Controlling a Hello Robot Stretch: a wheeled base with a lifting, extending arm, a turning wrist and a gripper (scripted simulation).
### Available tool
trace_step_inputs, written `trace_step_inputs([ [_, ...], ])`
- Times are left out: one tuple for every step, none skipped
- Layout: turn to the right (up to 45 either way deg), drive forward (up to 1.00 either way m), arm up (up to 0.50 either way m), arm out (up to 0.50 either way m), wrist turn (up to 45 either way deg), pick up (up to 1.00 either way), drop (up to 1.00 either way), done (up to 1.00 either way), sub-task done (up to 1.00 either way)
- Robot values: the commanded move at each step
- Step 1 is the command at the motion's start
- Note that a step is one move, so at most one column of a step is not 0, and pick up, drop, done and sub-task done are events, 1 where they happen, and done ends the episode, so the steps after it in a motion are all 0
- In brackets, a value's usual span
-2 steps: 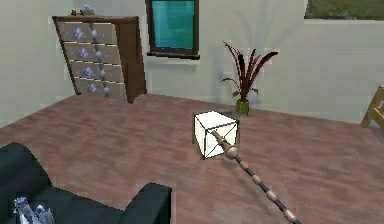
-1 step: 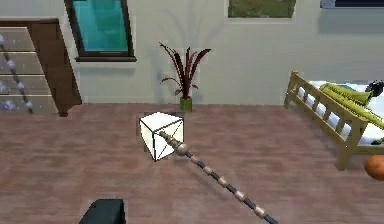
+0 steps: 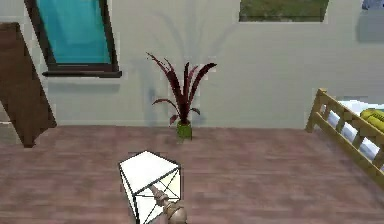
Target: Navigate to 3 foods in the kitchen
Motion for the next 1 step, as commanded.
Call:
trace_step_inputs([
  [45.0, 0.00, 0.00, 0.00, 0.0, 0.00, 0.00, 0.00, 0.00],
])
